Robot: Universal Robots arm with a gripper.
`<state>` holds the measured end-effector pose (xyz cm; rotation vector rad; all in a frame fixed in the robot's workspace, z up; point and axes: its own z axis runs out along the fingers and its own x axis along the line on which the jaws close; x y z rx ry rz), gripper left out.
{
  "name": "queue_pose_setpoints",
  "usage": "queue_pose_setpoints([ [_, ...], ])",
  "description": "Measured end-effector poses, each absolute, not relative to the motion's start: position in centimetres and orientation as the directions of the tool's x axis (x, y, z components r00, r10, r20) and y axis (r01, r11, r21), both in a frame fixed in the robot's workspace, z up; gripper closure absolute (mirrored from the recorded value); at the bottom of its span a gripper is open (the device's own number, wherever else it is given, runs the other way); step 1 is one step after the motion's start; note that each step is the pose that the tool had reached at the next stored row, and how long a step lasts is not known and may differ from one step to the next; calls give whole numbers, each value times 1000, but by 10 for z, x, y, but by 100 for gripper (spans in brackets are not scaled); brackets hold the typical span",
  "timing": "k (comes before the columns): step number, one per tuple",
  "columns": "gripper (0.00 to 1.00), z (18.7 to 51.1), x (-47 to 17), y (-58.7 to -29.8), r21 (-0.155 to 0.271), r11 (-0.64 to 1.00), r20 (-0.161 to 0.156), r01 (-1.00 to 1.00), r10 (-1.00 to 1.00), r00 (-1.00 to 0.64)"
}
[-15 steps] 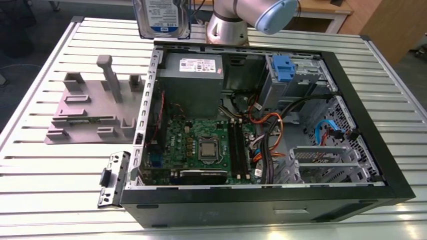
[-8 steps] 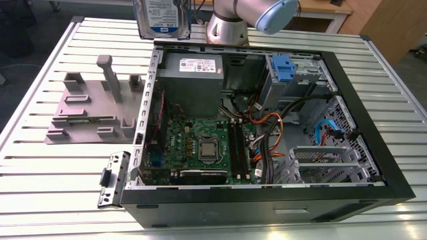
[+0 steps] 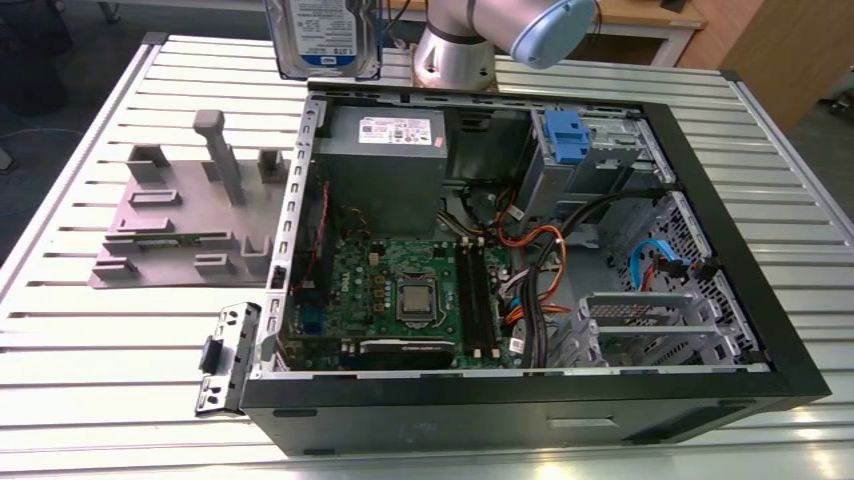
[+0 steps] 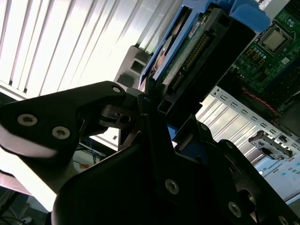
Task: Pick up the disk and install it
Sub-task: 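Pick up the disk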
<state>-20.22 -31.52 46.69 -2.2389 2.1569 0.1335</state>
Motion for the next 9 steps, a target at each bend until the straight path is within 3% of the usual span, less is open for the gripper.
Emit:
queue_pose_setpoints([
  [3, 64, 467, -202, -316, 38, -39, -82, -999, -996, 36],
  [5, 64, 467, -202, -335, 39, -38, -59, -999, -998, 36],
  [9, 64, 467, -202, -336, 39, -38, -59, -999, -998, 36],
])
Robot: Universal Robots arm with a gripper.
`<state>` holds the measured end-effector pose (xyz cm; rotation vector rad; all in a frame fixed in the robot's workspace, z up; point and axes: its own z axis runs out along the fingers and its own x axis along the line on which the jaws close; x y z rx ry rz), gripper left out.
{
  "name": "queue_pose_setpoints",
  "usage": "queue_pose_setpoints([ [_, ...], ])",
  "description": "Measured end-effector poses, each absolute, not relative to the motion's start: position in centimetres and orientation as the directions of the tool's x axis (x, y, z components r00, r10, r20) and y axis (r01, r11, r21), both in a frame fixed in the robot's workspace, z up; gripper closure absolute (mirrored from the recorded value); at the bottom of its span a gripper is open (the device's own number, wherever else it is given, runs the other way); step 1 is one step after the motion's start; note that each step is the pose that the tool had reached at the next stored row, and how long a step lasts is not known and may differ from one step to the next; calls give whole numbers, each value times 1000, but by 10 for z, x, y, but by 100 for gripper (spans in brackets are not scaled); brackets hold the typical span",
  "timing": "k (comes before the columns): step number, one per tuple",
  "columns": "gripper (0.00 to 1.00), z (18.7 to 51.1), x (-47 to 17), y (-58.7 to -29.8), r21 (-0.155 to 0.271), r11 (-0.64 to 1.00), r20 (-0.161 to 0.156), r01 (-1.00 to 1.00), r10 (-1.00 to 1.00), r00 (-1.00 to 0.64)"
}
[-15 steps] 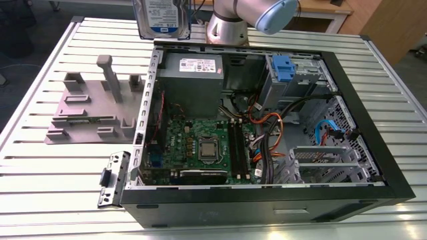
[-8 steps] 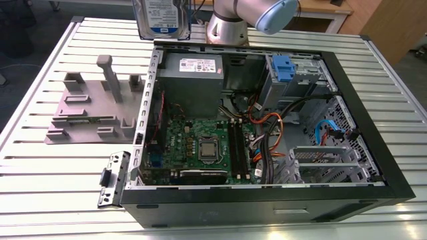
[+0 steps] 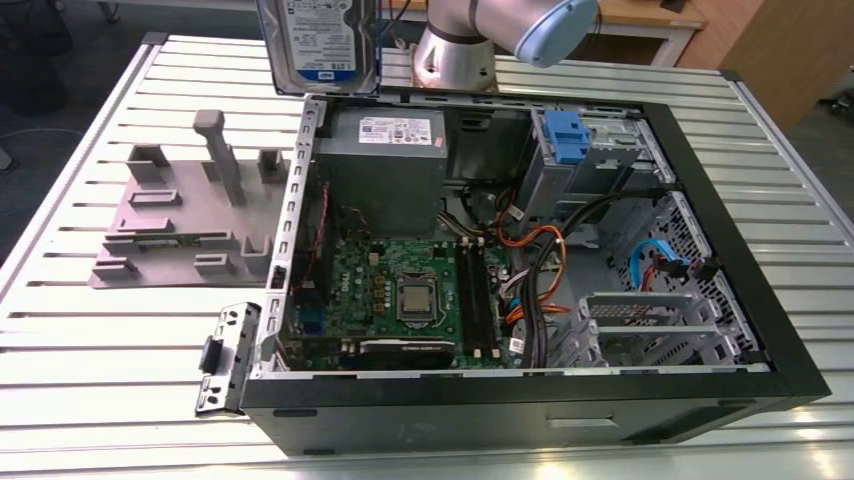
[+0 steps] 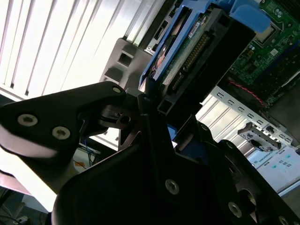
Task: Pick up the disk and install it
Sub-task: 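Pick up the disk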
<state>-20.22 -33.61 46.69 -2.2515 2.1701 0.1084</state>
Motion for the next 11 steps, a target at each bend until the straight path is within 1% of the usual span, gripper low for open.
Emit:
queue_pose_setpoints([
  [11, 64, 467, -202, -341, 39, -38, -59, -999, -998, 36],
])
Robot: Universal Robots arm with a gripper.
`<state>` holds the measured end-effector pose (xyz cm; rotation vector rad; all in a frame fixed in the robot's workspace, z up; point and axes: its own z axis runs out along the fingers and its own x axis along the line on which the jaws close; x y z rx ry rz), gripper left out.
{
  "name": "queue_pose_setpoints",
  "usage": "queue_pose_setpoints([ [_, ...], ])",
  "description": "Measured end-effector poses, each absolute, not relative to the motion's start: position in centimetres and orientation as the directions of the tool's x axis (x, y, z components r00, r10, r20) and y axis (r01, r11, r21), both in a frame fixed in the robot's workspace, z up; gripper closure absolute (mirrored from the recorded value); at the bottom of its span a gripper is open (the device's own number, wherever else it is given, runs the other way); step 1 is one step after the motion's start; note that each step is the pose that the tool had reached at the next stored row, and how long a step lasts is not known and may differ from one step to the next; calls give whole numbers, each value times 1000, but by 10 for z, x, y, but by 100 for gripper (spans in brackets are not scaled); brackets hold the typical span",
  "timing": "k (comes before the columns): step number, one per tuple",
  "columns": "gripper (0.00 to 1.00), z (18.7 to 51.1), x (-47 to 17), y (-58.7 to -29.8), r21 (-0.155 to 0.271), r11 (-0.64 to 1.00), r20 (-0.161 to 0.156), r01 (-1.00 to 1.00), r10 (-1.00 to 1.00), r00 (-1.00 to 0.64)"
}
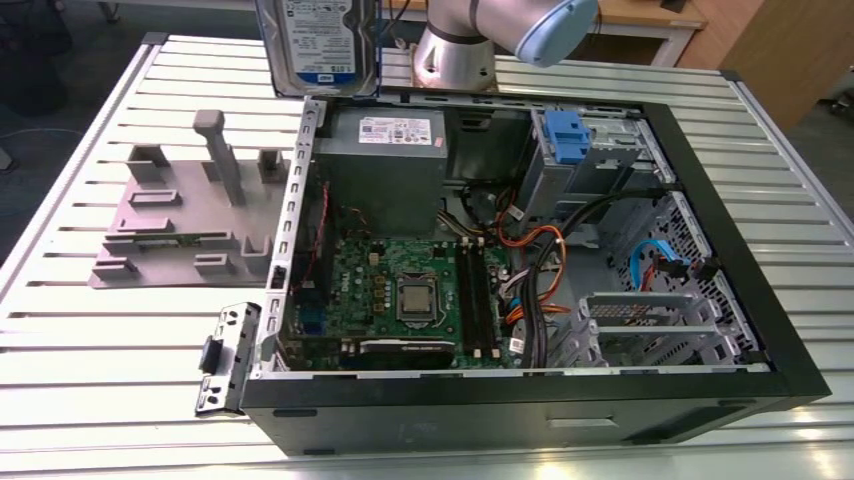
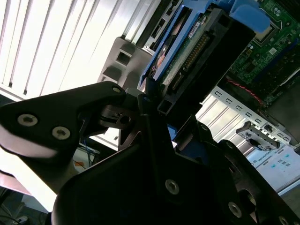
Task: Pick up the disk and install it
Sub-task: 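Pick up the disk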
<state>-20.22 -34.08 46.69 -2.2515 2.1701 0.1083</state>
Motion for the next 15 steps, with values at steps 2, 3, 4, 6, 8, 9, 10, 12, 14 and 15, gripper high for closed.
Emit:
queue_pose_setpoints([
  [2, 64, 467, -202, -342, 39, -38, -59, -999, -998, 36],
  [3, 64, 467, -202, -343, 39, -38, -59, -999, -998, 36],
  [4, 64, 467, -202, -343, 39, -38, -59, -999, -998, 36],
  [6, 64, 467, -202, -344, 39, -38, -59, -999, -998, 36],
  [8, 64, 467, -202, -345, 39, -38, -59, -999, -998, 36],
  [9, 64, 467, -202, -345, 39, -38, -59, -999, -998, 36],
  [10, 64, 467, -202, -346, 39, -38, -59, -999, -998, 36],
  [12, 64, 467, -202, -346, 39, -38, -59, -999, -998, 36],
  [14, 64, 467, -202, -347, 39, -38, -59, -999, -998, 36],
  [15, 64, 467, -202, -347, 39, -38, -59, -999, -998, 36],
])
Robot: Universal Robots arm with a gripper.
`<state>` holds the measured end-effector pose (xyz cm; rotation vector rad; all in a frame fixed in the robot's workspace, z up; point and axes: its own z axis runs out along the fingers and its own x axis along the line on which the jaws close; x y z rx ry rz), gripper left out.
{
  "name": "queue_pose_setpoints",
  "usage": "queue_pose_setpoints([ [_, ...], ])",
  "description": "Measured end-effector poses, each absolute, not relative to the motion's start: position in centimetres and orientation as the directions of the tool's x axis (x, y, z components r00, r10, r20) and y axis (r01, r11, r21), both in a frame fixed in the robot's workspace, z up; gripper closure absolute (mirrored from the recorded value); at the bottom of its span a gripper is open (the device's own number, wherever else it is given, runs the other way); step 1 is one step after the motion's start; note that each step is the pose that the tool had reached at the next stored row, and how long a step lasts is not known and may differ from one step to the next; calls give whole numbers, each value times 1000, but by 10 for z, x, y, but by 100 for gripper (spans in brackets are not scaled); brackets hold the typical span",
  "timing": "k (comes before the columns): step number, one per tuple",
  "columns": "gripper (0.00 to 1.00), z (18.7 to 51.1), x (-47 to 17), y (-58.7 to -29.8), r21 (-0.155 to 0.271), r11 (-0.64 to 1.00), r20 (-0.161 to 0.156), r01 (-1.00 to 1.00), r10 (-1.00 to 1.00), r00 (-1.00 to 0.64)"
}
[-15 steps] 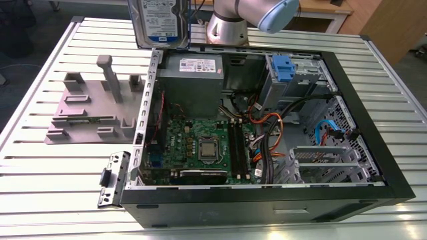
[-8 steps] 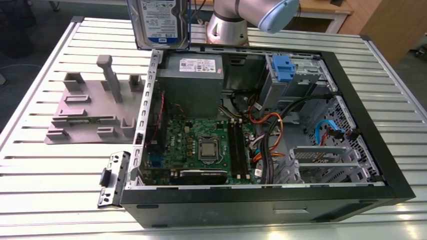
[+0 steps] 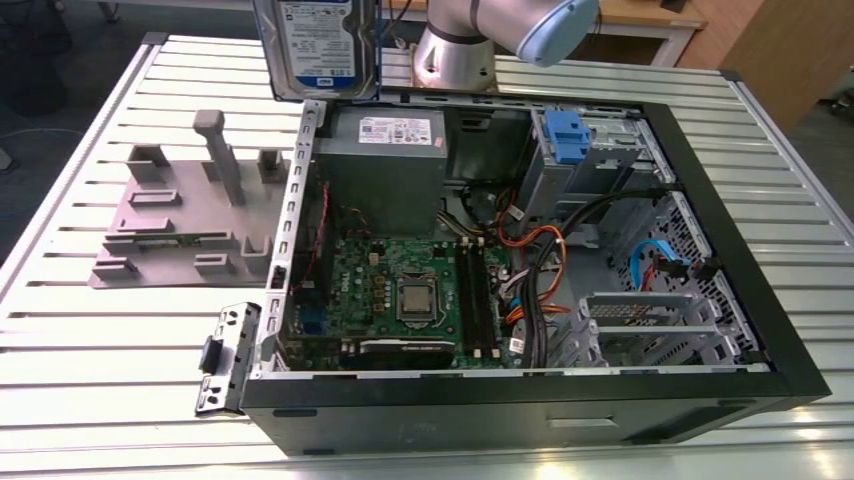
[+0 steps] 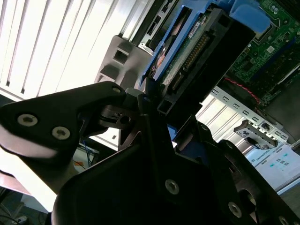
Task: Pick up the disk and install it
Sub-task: 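Pick up the disk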
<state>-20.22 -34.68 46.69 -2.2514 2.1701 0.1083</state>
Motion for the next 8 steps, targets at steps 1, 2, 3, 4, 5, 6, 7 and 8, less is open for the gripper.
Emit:
queue_pose_setpoints([
  [1, 64, 467, -202, -347, 39, -38, -59, -999, -998, 36],
  [2, 64, 467, -202, -347, 39, -38, -59, -999, -998, 36],
  [3, 64, 467, -202, -348, 39, -38, -59, -999, -998, 36],
  [4, 64, 467, -202, -348, 39, -38, -59, -999, -998, 36],
  [5, 64, 467, -202, -348, 39, -38, -59, -999, -998, 36],
  [6, 64, 467, -202, -348, 39, -38, -59, -999, -998, 36],
  [7, 64, 467, -202, -348, 39, -38, -59, -999, -998, 36],
  [8, 64, 467, -202, -349, 39, -38, -59, -999, -998, 36],
])
